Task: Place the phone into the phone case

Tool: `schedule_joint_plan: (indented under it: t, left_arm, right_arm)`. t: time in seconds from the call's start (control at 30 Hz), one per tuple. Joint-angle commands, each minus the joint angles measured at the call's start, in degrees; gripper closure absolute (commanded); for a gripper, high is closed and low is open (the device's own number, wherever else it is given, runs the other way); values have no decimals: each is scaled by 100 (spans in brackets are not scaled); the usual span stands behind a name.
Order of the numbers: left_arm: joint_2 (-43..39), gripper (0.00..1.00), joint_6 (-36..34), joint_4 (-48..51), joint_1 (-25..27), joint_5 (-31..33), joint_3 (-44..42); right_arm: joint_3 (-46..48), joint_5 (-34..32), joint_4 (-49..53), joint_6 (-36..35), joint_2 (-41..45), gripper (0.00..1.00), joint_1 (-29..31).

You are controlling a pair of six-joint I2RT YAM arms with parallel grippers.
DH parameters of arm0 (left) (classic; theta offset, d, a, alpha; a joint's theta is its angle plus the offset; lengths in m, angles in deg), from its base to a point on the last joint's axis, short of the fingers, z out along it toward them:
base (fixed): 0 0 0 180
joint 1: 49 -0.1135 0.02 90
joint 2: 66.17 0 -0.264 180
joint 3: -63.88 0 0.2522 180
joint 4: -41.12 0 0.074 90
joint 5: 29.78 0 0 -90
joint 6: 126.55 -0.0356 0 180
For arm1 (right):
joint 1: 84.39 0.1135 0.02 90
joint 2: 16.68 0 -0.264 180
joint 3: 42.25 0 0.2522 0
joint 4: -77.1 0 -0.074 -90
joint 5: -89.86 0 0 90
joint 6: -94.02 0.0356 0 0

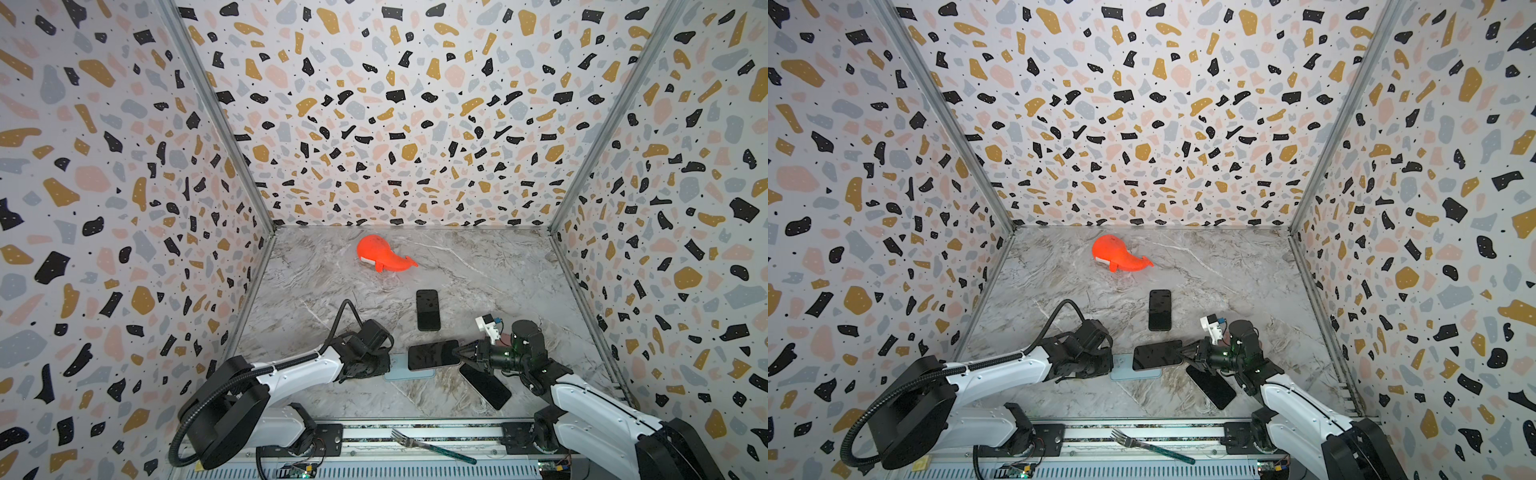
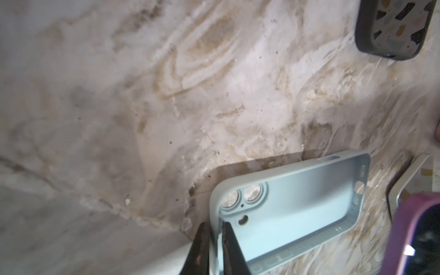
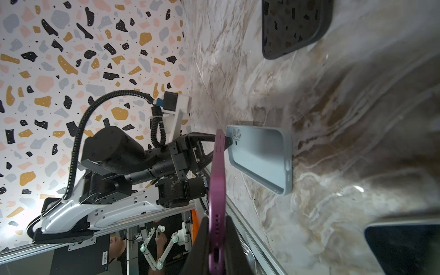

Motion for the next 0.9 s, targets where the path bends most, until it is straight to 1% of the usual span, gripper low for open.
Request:
schedule_joint_plan:
  t: [0.0,0.07,0.2,0.33,0.47,0.63,0.87]
  left_arm:
    - [-52,79,155,-218,24,-56,9]
    - [-95,75,170,-301,19,-169,-43]
    - [-310,73,90,-447,-24,-300,-213]
    - [-624,69,86,-730,-356,-672,-461]
    - [-825,67,14,-718,-570,-753,-495]
    - [-693,64,85,-1057,-608,-1013,-615]
    - [-550,62,191,-1313,-608,-1133,-626]
  right_arm:
    - [-47,-44,-644,248,-84,98,214]
    - [-59,-31,-689,242,-150,98,278]
    - [-138,2,-699,30,-323,99,285]
    - [-332,141,-746,-112,-746,99,290]
    - [-338,138,-944,-112,-969,99,319]
    - [-386,58,-1046,-149,-1116,99,394]
    - [-473,24,-1360,-76,-1481,99,578]
